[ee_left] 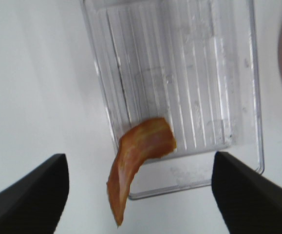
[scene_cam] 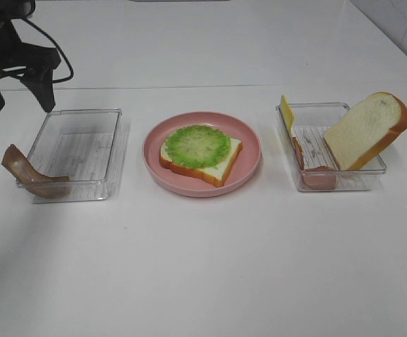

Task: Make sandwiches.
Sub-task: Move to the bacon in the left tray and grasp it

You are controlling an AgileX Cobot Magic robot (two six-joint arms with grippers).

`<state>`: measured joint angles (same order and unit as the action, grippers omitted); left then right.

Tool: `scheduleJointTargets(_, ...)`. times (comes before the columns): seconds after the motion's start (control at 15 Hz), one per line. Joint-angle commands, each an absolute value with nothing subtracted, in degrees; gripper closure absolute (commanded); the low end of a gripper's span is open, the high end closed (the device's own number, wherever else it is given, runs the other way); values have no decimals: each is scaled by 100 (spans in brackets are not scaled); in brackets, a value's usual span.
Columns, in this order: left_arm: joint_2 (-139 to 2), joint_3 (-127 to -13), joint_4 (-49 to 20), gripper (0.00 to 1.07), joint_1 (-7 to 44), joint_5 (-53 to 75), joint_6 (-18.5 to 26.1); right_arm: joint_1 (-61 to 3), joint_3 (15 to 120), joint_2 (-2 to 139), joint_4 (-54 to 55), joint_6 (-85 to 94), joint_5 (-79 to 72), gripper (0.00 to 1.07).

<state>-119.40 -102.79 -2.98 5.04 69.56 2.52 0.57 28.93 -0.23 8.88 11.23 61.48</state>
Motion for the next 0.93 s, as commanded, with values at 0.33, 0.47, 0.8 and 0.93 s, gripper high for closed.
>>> scheduleJointTargets(0.33,-11551,-9087,-178,32,504,7116,218,86,2893,-138,905,1169,6119,26)
scheduleJointTargets(0.47,-11585,-8806,-189,32,504,6772,212,86,2893,-138,905,1169,6119,26)
scheduleJointTargets(0.8,-11751,-8709,-315,39,504,6148,195,86,2893,-138,905,1169,6119,26)
scheduleJointTargets(0.93,-11786,-8709,-355,45,510,6131,195,86,2893,-138,905,1169,6119,26)
